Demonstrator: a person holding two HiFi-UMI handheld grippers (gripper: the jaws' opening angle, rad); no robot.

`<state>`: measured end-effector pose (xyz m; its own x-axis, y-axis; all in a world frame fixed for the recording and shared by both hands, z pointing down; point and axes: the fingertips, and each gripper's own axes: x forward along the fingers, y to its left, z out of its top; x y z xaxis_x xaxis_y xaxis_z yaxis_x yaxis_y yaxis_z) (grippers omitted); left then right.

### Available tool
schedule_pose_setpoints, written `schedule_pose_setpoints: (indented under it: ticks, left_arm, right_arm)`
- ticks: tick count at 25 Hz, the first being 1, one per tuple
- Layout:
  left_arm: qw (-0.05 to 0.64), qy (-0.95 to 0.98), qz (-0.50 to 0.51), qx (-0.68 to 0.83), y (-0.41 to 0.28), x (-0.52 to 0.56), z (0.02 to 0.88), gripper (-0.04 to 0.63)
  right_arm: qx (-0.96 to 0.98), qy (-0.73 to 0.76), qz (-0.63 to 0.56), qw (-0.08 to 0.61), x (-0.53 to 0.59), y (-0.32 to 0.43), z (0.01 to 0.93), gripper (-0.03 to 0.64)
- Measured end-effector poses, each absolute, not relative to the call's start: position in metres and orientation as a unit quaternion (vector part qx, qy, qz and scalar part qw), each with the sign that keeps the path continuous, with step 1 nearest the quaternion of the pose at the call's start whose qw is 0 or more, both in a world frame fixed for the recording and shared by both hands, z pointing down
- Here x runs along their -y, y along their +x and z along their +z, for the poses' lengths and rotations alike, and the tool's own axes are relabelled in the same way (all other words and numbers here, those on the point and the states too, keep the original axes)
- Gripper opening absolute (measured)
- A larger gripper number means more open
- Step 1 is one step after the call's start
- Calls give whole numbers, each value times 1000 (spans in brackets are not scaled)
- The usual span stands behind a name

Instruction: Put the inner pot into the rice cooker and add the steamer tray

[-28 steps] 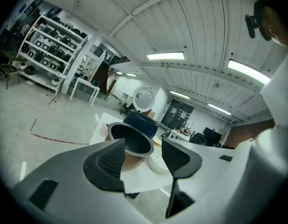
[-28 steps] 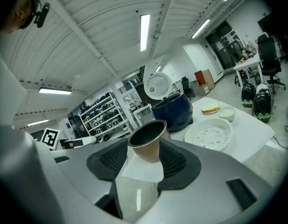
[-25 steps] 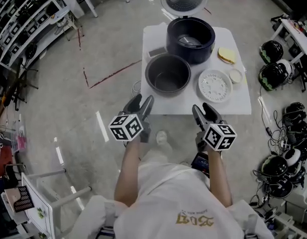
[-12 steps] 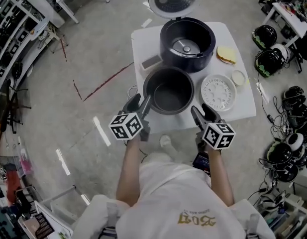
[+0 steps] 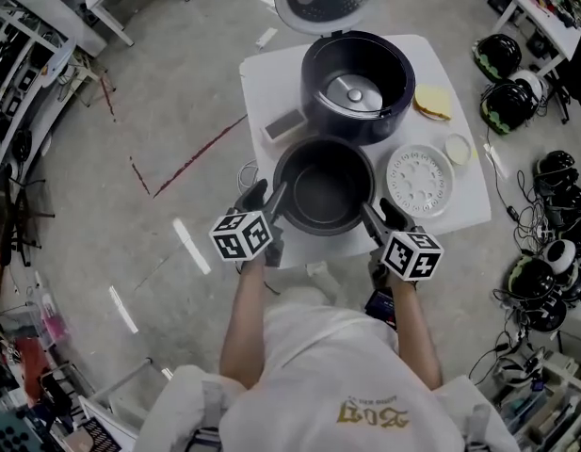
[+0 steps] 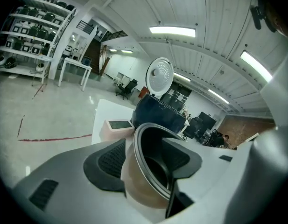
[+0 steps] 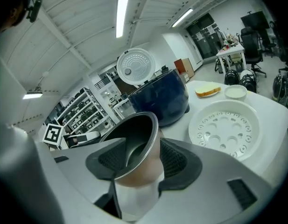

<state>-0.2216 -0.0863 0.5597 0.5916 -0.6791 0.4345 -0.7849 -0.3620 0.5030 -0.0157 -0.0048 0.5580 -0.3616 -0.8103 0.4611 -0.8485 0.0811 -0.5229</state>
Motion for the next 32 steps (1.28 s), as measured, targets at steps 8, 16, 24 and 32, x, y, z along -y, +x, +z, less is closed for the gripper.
schedule_pose_setpoints:
  ticks: [8,16,24,32]
  left_arm:
    - [371,823,91,420,-214,105,575,216]
    - [382,821,96,414,-206,108,586,161]
    - [397,814,90,413,-203,107,588,87]
    - [400,810,88,419,-205,105,586,83]
  right_arm:
    - [719,577,385,43,22,-15,572,225]
    - [709,585,391,46,24,-11,583,177]
    - [700,588,403,46,26,-14,587,126]
    - [695,590,410,34,25,-13,586,118]
